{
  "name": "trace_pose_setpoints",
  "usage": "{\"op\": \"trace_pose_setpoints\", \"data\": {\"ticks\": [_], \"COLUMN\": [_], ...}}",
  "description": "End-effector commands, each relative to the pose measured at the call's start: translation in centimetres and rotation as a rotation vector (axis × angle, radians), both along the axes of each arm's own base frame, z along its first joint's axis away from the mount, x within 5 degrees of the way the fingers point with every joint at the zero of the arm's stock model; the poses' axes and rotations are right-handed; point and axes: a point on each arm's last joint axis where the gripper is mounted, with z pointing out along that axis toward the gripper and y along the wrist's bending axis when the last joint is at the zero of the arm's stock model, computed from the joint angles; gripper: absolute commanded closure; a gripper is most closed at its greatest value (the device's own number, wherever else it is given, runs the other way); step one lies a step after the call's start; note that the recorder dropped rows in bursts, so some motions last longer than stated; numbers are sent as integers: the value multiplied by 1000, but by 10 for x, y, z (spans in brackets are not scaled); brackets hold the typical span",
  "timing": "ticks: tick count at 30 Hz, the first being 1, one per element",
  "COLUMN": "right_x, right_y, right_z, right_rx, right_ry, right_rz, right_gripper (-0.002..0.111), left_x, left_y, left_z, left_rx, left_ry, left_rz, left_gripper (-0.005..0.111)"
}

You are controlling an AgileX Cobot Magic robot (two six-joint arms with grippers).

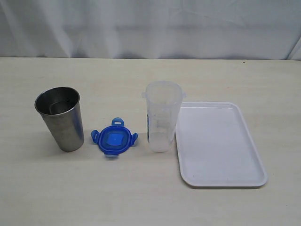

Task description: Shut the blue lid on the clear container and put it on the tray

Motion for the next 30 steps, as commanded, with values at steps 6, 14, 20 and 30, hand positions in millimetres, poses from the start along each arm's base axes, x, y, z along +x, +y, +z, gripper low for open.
{"op": "trace_pose_setpoints", "data": {"ticks": [6, 14, 20, 30], "right_x": [0, 0, 0, 0], "right_y": [0, 0, 0, 0], "right_z": [0, 0, 0, 0], "right_rx": [-1, -1, -1, -1], "right_ry": [-4, -4, -4, -4], "right_rz": [-4, -4, -4, -4], "right_gripper": [104, 104, 104, 104], "left_x": [42, 46, 48, 63], "left_y": [-6, -9, -10, -12], "left_z": [-32, -24, -35, -59], "left_rx": [50, 9, 75, 136], "left_ry": [265, 145, 255, 411], "left_rz": [-6, -39, -28, -25], "left_gripper": [4, 4, 4, 4]}}
